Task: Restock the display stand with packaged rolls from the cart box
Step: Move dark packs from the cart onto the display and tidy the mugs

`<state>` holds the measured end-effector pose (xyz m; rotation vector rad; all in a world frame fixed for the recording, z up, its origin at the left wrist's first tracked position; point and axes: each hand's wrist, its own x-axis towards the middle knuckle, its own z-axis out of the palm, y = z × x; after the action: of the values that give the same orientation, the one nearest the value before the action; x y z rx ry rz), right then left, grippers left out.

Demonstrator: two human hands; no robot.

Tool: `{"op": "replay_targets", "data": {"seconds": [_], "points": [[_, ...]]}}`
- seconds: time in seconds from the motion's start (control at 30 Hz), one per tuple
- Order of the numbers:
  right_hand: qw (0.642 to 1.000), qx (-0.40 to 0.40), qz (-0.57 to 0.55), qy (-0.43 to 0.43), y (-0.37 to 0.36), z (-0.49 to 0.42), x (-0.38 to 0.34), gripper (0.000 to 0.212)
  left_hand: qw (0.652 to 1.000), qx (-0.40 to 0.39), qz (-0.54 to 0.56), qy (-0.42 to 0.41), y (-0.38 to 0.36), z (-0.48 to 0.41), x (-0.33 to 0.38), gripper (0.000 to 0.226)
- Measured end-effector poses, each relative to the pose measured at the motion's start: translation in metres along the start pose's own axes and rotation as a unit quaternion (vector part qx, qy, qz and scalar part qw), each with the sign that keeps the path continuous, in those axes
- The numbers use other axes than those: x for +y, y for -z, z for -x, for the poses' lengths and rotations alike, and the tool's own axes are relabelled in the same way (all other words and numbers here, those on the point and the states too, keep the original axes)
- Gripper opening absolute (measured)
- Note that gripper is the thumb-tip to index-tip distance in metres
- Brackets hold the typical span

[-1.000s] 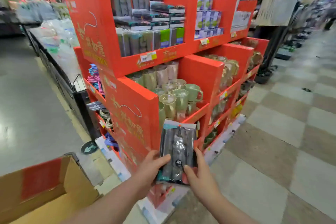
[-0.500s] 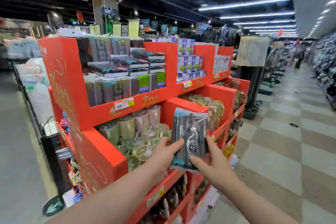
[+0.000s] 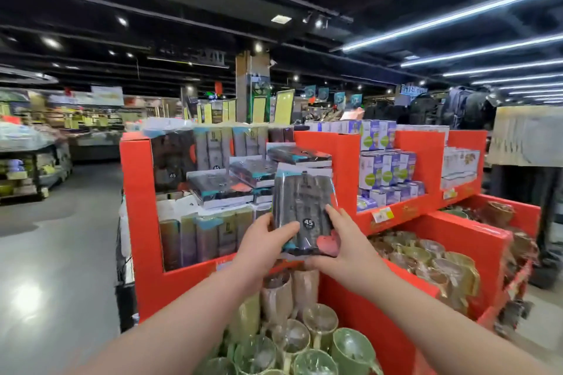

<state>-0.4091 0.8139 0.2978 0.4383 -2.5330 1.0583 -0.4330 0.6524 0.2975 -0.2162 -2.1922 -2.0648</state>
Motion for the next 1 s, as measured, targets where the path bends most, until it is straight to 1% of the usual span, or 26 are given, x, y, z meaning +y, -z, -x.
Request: {"op": "replay_targets", "data": {"seconds": [0.03, 0.07, 0.1, 0.13, 0.2, 0.23, 0.27, 0.33, 0.43, 0.47, 0.5, 0.57, 0.6, 0.63, 0.67, 0.73, 0.8, 0.87, 0.9, 1.0], "points": [[1.0, -0.009, -0.003, 0.013, 0.001, -0.019, 0.001, 0.115, 1.0, 0.006, -0.005, -0.015, 0.005, -0.011, 0.005, 0.027], [0.999, -0.022, -0.001, 0.031, 0.001, -0.039, 0.0, 0.112, 0.999, 0.011, -0.012, -0.029, 0.01, -0.021, 0.01, 0.027], [0.998, -0.033, -0.001, 0.05, 0.002, -0.057, -0.002, 0.108, 0.999, 0.019, -0.024, -0.04, 0.016, -0.03, 0.016, 0.036], [0.997, -0.042, -0.002, 0.069, 0.001, -0.075, -0.005, 0.104, 0.997, 0.032, -0.043, -0.054, 0.022, -0.037, 0.023, 0.054], [0.993, -0.055, -0.016, 0.103, 0.0, -0.11, -0.014, 0.098, 0.99, 0.078, -0.099, -0.065, 0.037, -0.053, 0.036, 0.108], [0.991, -0.059, -0.026, 0.12, 0.0, -0.125, -0.021, 0.094, 0.986, 0.096, -0.125, -0.058, 0.043, -0.058, 0.043, 0.125], [0.988, -0.061, -0.033, 0.136, -0.001, -0.139, -0.027, 0.091, 0.982, 0.108, -0.142, -0.054, 0.049, -0.063, 0.049, 0.132], [0.984, -0.061, -0.049, 0.161, -0.001, -0.166, -0.038, 0.086, 0.978, 0.126, -0.15, -0.068, 0.056, -0.072, 0.063, 0.127], [0.974, -0.092, -0.058, 0.197, -0.008, -0.2, -0.049, 0.085, 0.972, 0.17, -0.124, -0.102, 0.068, -0.09, 0.074, 0.093], [0.972, -0.114, -0.039, 0.2, -0.012, -0.21, -0.05, 0.086, 0.97, 0.182, -0.129, -0.092, 0.072, -0.094, 0.075, 0.084], [0.97, -0.143, -0.005, 0.199, -0.016, -0.22, -0.049, 0.087, 0.969, 0.189, -0.143, -0.069, 0.077, -0.098, 0.074, 0.078], [0.949, -0.22, 0.109, 0.196, -0.023, -0.232, -0.041, 0.087, 0.961, 0.164, -0.223, 0.01, 0.086, -0.103, 0.065, 0.064], [0.932, -0.246, 0.168, 0.206, -0.027, -0.235, -0.035, 0.087, 0.952, 0.153, -0.262, 0.047, 0.09, -0.106, 0.059, 0.065], [0.918, -0.25, 0.21, 0.226, -0.03, -0.236, -0.028, 0.087, 0.943, 0.151, -0.288, 0.069, 0.095, -0.11, 0.051, 0.07], [0.911, -0.237, 0.229, 0.248, -0.03, -0.237, -0.022, 0.088, 0.94, 0.157, -0.294, 0.073, 0.099, -0.113, 0.046, 0.076], [0.907, -0.195, 0.239, 0.285, -0.022, -0.238, -0.013, 0.088, 0.94, 0.173, -0.291, 0.05, 0.102, -0.118, 0.041, 0.083], [0.903, -0.162, 0.259, 0.3, -0.009, -0.243, -0.004, 0.085, 0.932, 0.176, -0.316, 0.026, 0.098, -0.12, 0.04, 0.073], [0.908, -0.14, 0.283, 0.274, 0.006, -0.252, 0.008, 0.083, 0.915, 0.191, -0.354, 0.021, 0.098, -0.12, 0.04, 0.06], [0.913, -0.131, 0.293, 0.253, 0.013, -0.257, 0.016, 0.084, 0.91, 0.206, -0.36, 0.023, 0.099, -0.121, 0.041, 0.057], [0.922, -0.124, 0.322, 0.173, 0.027, -0.268, 0.041, 0.092, 0.901, 0.235, -0.363, 0.036, 0.108, -0.121, 0.045, 0.057]]}}
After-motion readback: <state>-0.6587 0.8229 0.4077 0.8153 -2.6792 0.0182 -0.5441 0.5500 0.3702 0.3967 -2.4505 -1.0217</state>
